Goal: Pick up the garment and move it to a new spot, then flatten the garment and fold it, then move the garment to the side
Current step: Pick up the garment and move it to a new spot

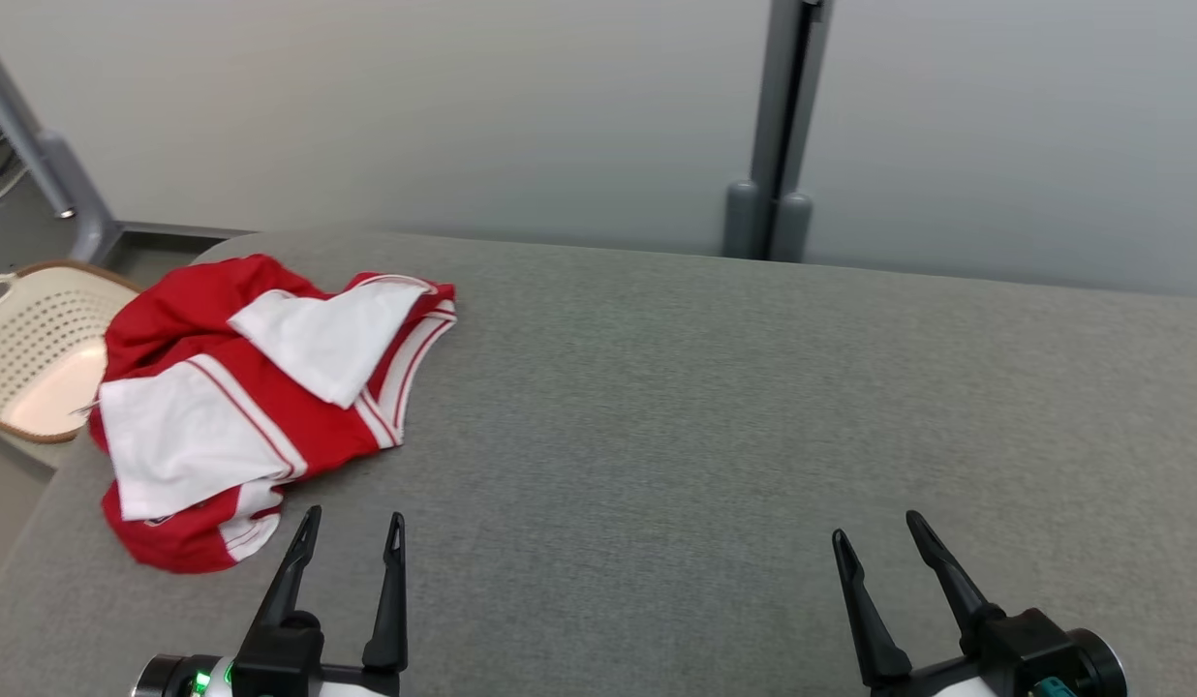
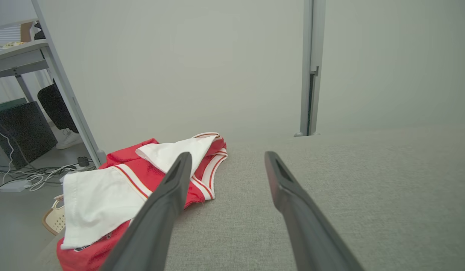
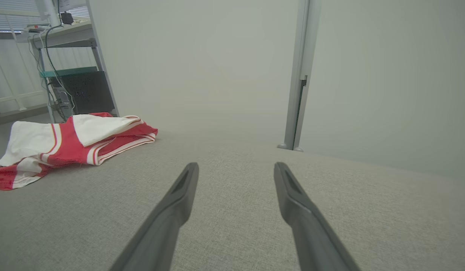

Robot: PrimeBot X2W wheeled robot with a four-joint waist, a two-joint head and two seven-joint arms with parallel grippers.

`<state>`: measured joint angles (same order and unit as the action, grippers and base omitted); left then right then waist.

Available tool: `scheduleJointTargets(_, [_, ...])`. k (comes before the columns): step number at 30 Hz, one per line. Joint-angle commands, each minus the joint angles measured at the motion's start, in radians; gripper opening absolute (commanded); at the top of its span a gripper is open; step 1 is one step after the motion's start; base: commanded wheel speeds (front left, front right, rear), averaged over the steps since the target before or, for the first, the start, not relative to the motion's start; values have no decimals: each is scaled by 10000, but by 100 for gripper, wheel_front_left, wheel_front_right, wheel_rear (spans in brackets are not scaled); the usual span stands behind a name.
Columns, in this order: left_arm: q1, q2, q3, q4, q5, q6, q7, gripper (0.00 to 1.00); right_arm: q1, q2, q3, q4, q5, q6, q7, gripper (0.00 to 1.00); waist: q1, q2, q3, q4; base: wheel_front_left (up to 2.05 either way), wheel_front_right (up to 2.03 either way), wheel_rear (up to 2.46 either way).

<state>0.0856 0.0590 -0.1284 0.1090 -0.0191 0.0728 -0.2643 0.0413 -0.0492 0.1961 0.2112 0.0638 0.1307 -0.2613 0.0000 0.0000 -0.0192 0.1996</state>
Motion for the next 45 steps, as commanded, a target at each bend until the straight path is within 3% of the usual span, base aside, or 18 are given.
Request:
scheduleJointTargets(1, [124,61,64,4,76,3,-3,100,122,-24,-1,-23,63,0,-61,100,0,0,-110,1006,0,0,0])
scheduleJointTargets(6, [349,62,120,-42,128,-72,-3,100,288,-24,97,69,126,-1,-59,100,0,0,-132,2071,0,0,0])
scheduleJointTargets(11, [436,50,119,-214,166,48,-3,100,281,-27,157,78,102,-1,-59,100,0,0,57,2691,0,0,0])
scheduleJointTargets(17, [-471,21,163,-740,42,19,-5,100,41,-31,125,101,-202,-1,-59,100,0,0,629,2924,0,0,0])
scheduleJointTargets(23, [-3009,191,336,-690,104,-448,-3,100,-549,-30,-113,16,-878,-1,-59,100,0,0,2007,2811,0,0,0])
scheduleJointTargets(26, [-4346,332,405,582,-60,-761,0,100,-906,-34,-289,24,-1167,-1,-59,100,0,0,2780,2525,0,0,0])
scheduleJointTargets(33, [-7917,414,352,5745,-576,-1578,35,100,-1463,-252,-910,165,-1415,-1,-58,100,0,0,4192,2087,0,0,0])
scheduleJointTargets(38, [-9653,250,276,8474,-1032,-1805,123,100,-1685,-489,-1094,259,-1516,-13,-10,100,0,0,4824,1857,0,0,0])
scheduleJointTargets(45, [-10845,94,13,10852,-1346,-1946,451,100,-2134,-696,-1150,334,-1599,-24,45,100,0,0,5470,1509,0,0,0])
